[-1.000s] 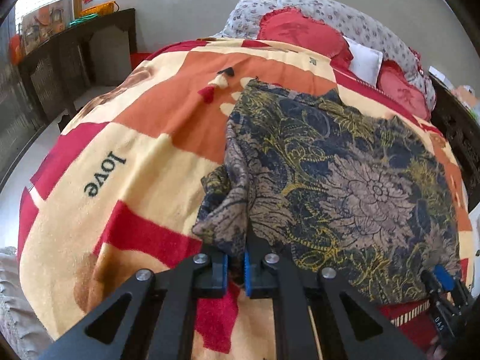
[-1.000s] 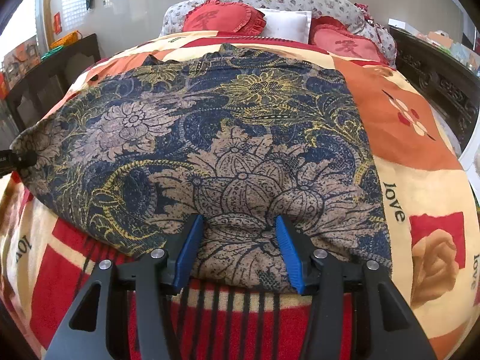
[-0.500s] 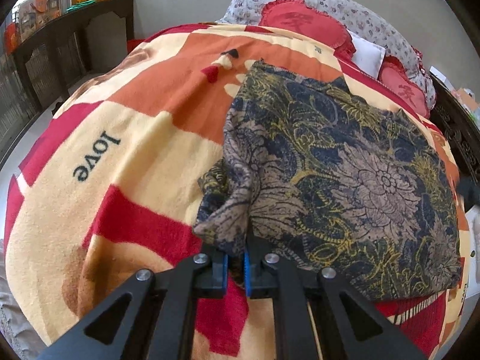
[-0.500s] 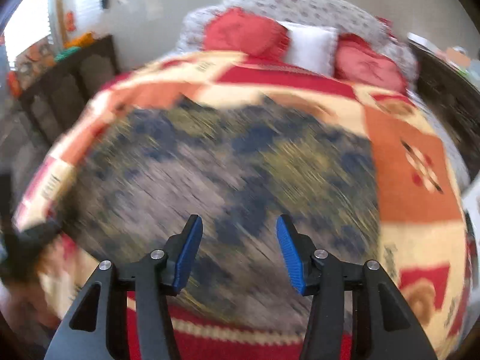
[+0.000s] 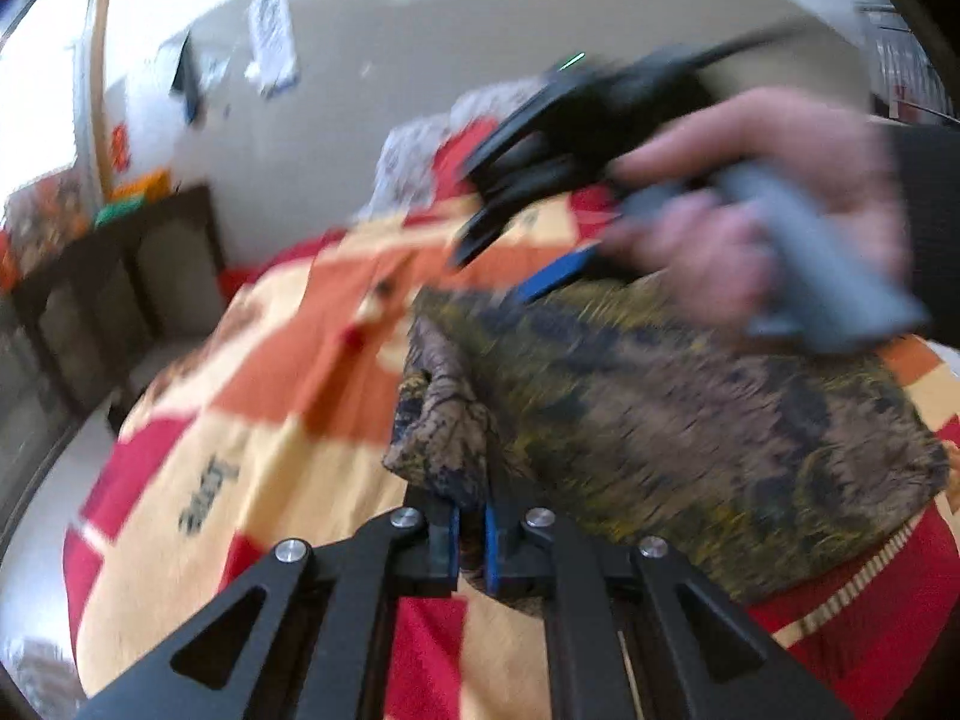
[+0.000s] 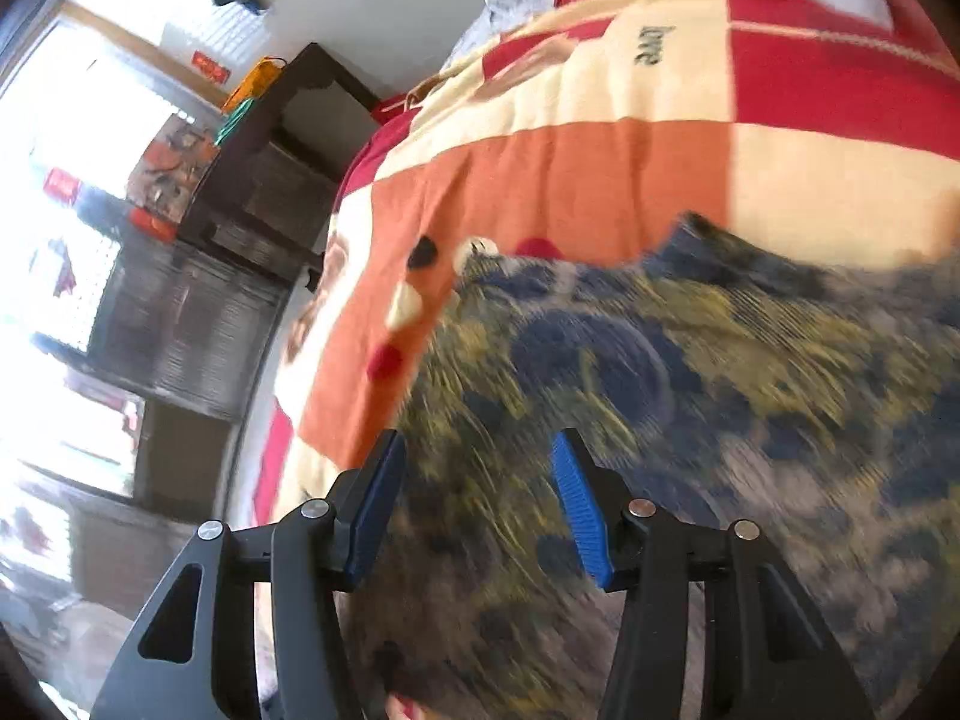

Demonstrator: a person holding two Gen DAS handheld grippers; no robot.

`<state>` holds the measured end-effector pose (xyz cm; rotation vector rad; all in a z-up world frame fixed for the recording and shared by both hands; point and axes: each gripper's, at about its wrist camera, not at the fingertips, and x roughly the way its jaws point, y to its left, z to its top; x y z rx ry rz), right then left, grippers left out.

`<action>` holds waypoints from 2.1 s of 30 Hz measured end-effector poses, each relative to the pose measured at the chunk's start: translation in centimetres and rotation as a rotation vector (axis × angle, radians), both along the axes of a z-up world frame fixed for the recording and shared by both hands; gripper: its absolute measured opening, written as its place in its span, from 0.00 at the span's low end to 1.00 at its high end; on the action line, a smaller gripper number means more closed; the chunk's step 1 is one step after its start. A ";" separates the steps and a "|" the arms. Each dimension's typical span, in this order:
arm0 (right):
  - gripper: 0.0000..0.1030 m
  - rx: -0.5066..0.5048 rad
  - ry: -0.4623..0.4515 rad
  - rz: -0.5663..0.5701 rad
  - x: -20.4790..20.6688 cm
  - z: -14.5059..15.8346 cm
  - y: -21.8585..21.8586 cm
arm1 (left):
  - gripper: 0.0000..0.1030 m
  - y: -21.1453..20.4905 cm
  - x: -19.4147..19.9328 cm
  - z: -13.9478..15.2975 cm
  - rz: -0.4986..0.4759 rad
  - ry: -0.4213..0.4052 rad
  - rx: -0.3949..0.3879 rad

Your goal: Fold small clothes

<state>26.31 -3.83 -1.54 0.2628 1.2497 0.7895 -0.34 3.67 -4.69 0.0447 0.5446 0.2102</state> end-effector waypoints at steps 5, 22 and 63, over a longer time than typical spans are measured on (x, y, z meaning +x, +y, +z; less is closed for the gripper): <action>0.64 -0.069 0.000 0.055 2.2 -0.5 3.6 | 0.05 -1.1 -0.1 1.0 -0.085 -0.054 0.026; 0.27 -0.601 -0.196 0.256 1.0 -0.4 11.9 | 0.04 -3.8 -1.1 2.3 -0.211 -0.082 0.023; 0.45 -0.153 -0.383 -0.331 -8.2 7.5 -32.0 | 0.29 -16.2 -0.1 1.5 -0.481 0.151 -0.056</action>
